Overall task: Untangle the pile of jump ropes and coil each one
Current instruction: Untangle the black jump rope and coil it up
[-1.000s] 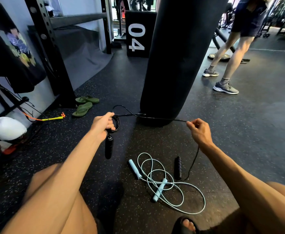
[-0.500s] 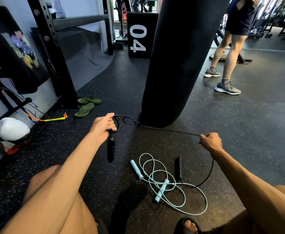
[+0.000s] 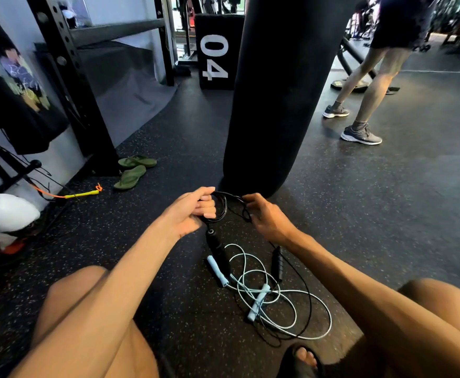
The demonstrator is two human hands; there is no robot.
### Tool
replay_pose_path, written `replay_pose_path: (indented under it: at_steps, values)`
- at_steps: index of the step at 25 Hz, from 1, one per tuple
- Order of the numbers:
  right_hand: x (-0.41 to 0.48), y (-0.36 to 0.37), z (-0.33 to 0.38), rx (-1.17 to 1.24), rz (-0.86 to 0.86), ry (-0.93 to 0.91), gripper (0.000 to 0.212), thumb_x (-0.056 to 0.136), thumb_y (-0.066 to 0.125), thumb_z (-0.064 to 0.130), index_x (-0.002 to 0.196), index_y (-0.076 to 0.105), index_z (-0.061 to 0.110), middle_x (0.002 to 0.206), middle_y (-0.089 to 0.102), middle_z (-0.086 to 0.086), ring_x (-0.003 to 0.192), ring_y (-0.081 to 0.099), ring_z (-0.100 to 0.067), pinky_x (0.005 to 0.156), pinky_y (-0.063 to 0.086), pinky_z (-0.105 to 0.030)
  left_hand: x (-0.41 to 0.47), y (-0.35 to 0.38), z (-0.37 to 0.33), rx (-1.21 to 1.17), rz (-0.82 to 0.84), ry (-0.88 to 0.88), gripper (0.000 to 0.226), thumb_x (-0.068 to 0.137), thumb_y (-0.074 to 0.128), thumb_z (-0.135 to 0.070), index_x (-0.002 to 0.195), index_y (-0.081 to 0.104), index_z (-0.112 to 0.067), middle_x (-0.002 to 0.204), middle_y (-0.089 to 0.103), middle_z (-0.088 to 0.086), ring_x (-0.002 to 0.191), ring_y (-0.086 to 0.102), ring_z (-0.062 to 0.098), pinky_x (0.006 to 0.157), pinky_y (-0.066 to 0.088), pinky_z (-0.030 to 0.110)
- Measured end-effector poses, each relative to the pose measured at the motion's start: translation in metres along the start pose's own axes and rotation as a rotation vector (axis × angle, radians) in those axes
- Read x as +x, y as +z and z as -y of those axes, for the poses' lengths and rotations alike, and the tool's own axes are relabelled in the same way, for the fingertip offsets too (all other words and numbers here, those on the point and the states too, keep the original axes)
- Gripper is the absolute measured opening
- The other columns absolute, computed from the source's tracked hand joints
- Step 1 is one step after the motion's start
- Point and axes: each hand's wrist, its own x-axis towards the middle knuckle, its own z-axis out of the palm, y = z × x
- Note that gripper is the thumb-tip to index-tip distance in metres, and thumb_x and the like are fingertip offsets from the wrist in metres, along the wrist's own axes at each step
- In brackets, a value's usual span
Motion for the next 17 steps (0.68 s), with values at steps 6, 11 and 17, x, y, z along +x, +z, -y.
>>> replay_pose_path:
  at_steps: [6, 11, 17]
  values:
    - [-0.006, 0.006, 0.006, 0.486, 0.033, 0.197, 0.013, 0.098, 0.054, 0.025, 0.093, 0.058, 0.013, 0.075, 0.070, -0.006, 0.064, 0.067, -0.017, 0.068, 0.056, -0.039, 0.010, -0.006, 0.002, -0.077, -0.128, 0.076, 0.040, 0.098, 0.051, -0.019, 0.061, 0.036, -0.017, 0.042, 0.022, -0.010, 0.035, 0.020, 0.004, 0.040, 0.030, 0.020]
    - [-0.005, 0.002, 0.003, 0.307, -0.059, 0.169, 0.028, 0.099, 0.056, 0.025, 0.073, 0.064, 0.017, 0.061, 0.061, 0.001, 0.053, 0.053, -0.011, 0.056, 0.044, -0.033, 0.012, 0.004, 0.021, 0.257, -0.243, 0.242, 0.033, 0.096, 0.059, -0.027, 0.072, 0.051, -0.007, 0.045, 0.025, -0.008, 0.039, 0.025, 0.005, 0.050, 0.035, 0.026]
    - [0.001, -0.008, 0.011, 0.344, -0.096, 0.177, 0.029, 0.100, 0.052, 0.017, 0.081, 0.067, 0.001, 0.061, 0.062, 0.001, 0.056, 0.051, -0.018, 0.053, 0.041, -0.033, 0.014, 0.020, 0.047, 0.623, -0.264, 0.397, 0.036, 0.083, 0.076, -0.031, 0.058, 0.054, -0.017, 0.049, 0.045, -0.007, 0.048, 0.041, 0.010, 0.056, 0.038, 0.031]
